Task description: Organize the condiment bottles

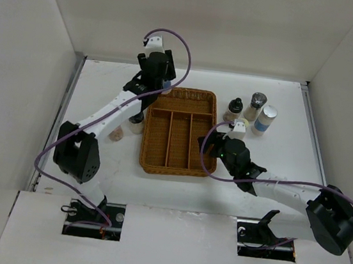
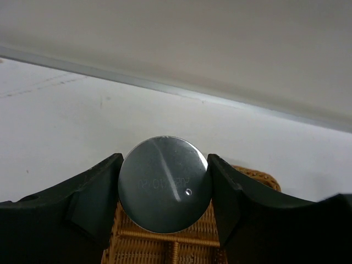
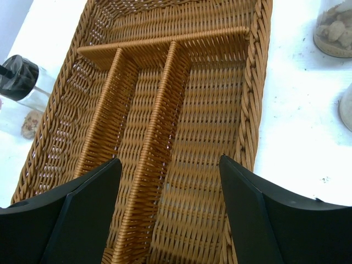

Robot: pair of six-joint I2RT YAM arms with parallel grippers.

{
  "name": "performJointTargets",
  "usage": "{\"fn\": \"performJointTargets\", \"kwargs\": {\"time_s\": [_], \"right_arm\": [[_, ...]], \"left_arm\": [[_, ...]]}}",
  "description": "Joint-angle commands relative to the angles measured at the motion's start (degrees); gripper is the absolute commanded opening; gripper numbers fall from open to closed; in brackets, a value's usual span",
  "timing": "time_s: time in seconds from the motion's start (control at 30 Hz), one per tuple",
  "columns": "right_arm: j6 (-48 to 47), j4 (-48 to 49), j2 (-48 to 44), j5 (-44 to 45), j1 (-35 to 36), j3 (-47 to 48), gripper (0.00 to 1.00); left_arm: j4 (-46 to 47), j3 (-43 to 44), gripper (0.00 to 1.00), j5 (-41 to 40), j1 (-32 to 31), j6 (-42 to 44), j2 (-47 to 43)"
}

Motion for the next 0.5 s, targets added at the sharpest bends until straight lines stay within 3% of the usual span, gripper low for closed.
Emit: {"fn": "performJointTargets", "kwargs": {"time_s": [0.0,0.37,0.47], "right_arm": [[-0.40,2.92,0.22,1.02,0.46,1.72,0.78],[-0.49,2.93,0.04,1.19,0.46,1.54,0.78],[-0.84,3.09,0.31,1.46,0.46,1.72,0.78]], "left_arm": [[4.02,4.32,0.34,1.32,-0.32,0.40,2.24],[6.39,2.92,0.34,0.89,-0.85,0.14,9.98],[6.91,0.11,0.41,0.80,-0.94,-1.09,9.90]]}}
